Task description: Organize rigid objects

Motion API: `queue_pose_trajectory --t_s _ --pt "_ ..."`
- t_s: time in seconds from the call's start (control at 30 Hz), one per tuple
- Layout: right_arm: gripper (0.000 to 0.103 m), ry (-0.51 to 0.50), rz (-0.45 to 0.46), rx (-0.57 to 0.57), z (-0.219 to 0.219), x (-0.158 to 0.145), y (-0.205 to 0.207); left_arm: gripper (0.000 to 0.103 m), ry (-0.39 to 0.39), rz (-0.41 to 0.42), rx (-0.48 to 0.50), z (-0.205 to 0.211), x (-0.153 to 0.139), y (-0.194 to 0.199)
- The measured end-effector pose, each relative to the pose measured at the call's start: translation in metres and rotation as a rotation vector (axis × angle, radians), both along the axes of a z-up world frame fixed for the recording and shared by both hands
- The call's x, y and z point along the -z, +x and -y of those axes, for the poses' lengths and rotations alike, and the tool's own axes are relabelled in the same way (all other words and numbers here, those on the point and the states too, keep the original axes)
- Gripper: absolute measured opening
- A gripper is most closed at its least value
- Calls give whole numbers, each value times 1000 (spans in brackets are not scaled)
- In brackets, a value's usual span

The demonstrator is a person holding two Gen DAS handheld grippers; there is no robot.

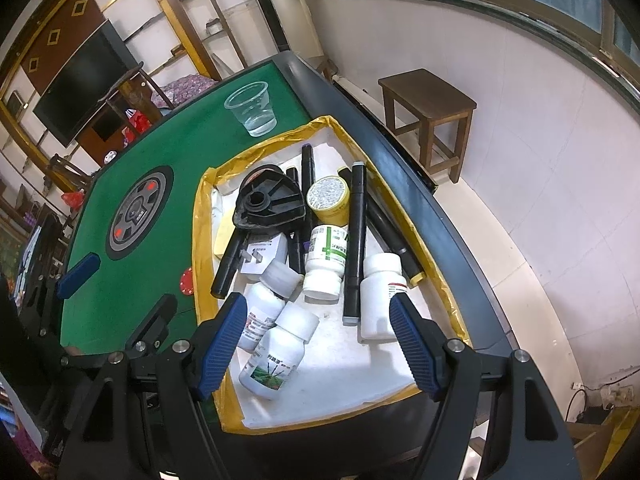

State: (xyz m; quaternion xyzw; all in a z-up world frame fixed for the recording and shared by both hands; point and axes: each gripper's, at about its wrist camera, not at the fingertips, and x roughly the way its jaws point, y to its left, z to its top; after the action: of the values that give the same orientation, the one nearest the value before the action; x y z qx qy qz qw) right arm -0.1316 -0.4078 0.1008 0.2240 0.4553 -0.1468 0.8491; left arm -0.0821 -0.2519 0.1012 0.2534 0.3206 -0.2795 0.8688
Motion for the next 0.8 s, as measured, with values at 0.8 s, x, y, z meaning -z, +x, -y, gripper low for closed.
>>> queue_pose_trajectory --t_s 0.8 --pt "73 8 -4 15 6 1 -3 102 10 4 13 8 2 -3"
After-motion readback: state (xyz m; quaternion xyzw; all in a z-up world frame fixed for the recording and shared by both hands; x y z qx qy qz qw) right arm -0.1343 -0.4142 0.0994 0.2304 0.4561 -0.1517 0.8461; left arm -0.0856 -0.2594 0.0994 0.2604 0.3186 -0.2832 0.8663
